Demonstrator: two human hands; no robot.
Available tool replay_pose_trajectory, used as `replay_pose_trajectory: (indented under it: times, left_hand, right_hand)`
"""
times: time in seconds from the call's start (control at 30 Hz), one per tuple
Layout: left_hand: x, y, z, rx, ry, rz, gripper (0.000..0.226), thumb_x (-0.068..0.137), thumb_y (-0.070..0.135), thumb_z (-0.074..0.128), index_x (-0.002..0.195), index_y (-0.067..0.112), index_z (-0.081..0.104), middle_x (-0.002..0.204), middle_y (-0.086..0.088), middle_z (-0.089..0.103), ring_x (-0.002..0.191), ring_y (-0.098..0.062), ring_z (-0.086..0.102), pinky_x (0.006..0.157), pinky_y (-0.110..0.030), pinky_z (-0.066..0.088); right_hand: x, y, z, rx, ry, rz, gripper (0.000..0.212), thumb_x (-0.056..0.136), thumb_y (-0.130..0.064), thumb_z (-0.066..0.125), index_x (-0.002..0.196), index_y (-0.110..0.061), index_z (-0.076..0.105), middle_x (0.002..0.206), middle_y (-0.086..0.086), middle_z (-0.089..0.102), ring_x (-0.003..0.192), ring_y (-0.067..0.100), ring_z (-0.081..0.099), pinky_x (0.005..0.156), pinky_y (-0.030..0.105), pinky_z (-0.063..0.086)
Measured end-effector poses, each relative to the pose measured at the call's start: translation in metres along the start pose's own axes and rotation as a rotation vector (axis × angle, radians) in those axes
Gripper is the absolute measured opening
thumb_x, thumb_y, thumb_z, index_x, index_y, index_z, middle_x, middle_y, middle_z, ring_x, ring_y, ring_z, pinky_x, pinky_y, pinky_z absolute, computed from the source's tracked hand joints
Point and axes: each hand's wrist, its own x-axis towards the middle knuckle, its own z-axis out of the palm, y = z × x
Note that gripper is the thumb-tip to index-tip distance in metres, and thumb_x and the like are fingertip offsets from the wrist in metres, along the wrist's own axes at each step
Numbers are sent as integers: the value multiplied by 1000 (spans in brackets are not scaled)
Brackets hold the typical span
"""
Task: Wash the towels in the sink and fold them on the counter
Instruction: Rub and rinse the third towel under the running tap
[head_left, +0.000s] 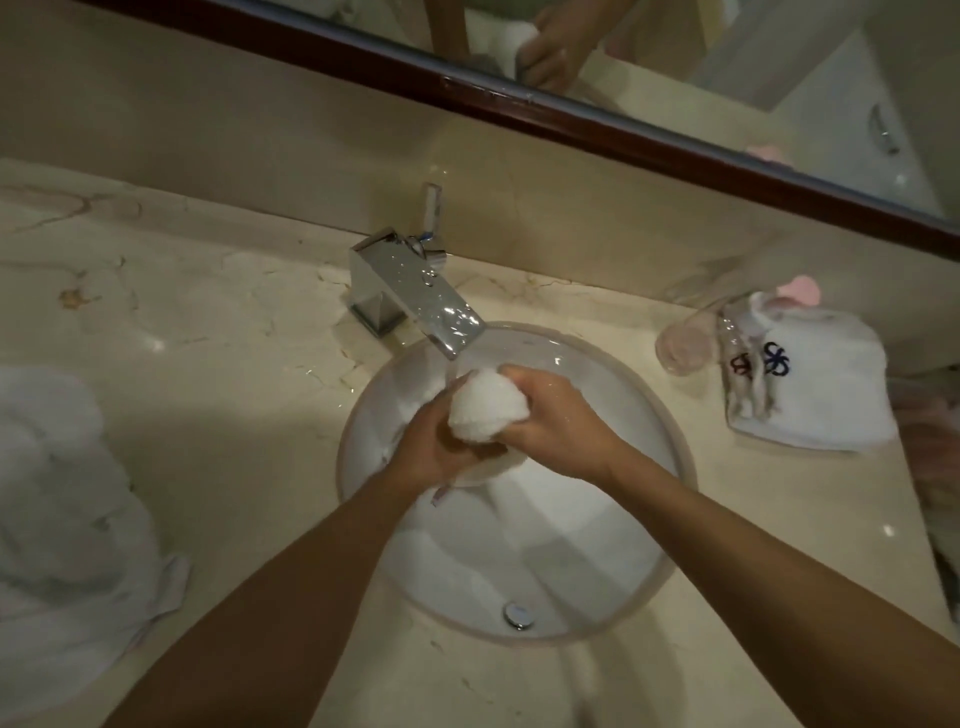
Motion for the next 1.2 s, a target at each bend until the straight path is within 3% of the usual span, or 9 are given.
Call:
replay_pose_trajectory:
  times: [0.03, 0.1, 0.2, 0.3, 0.6, 0.67, 0.83, 1.07, 1.2]
  left_hand:
    - [6, 9, -1, -14, -36, 21, 16, 76, 32, 76, 83, 18, 77, 72, 12, 70, 81, -10, 62, 65, -12, 48]
    - [11, 32, -15, -66, -111, 56, 5, 81, 27, 70, 81, 26, 65, 67, 17, 68, 77, -5, 63, 69, -16, 49]
    - [6, 52, -25, -197, -109, 82, 55, 60, 40, 89, 107, 37, 60, 106, 16, 70, 102, -2, 66, 91, -26, 53]
    - [2, 70, -35, -381, -69, 148, 48, 76, 11, 84, 107, 41, 63, 97, 21, 72, 91, 5, 66, 84, -23, 52]
    - [-18, 129, -44, -350, -37, 293, 36, 72, 31, 69, 106, 26, 61, 91, 9, 68, 88, -17, 66, 75, -31, 50]
    - [-18, 143, -52, -385, -44, 271, 35, 71, 26, 65, 106, 29, 60, 91, 15, 66, 85, -9, 64, 75, -26, 46]
    - [-27, 175, -59, -527, -105, 255, 31, 83, 1, 64, 107, 20, 61, 98, 3, 68, 87, -6, 62, 78, -23, 50]
    - [-46, 204, -71, -795, -115, 26, 34, 83, 9, 63, 116, 7, 65, 104, -9, 68, 99, -23, 65, 98, -42, 50]
    - [-69, 211, -62, -1267, -98, -240, 21, 96, 13, 49, 108, 5, 65, 110, -11, 59, 113, -24, 60, 114, -43, 39]
  right_hand:
    - [-2, -2, -4, -88, -75, -52, 24, 73, -27, 70, 85, -25, 50, 76, -12, 54, 73, 16, 50, 63, 30, 40]
    - [-1, -9, -16, -169, -151, -115, 31, 76, -24, 74, 90, -30, 47, 83, -10, 55, 78, 17, 53, 66, 33, 43]
    - [-1, -19, -48, -26, -1, -3, 28, 69, -31, 69, 94, -23, 59, 88, -5, 64, 82, 15, 61, 70, 30, 48]
    - [-12, -26, -74, -10, 19, 37, 15, 79, -17, 71, 91, -16, 64, 81, -5, 64, 73, 6, 60, 59, 19, 43]
    - [-41, -47, -100, -64, 8, 7, 18, 81, -17, 74, 87, -26, 60, 77, -10, 61, 63, -3, 55, 56, 12, 39]
    - [-44, -44, -98, -50, 40, 20, 18, 85, -24, 74, 95, -25, 59, 85, -8, 61, 71, -2, 55, 59, 12, 40]
    - [-60, -17, -78, 509, 171, 68, 73, 72, -51, 81, 131, -15, 55, 125, 10, 65, 118, 31, 61, 103, 52, 48]
    - [-84, -2, 15, 583, 331, 137, 112, 67, -44, 89, 153, -27, 19, 144, -10, 47, 128, -2, 50, 103, 23, 47]
    - [-62, -15, 59, 730, 588, 83, 120, 64, -28, 95, 153, -10, 17, 143, 2, 52, 127, 8, 55, 95, 21, 51]
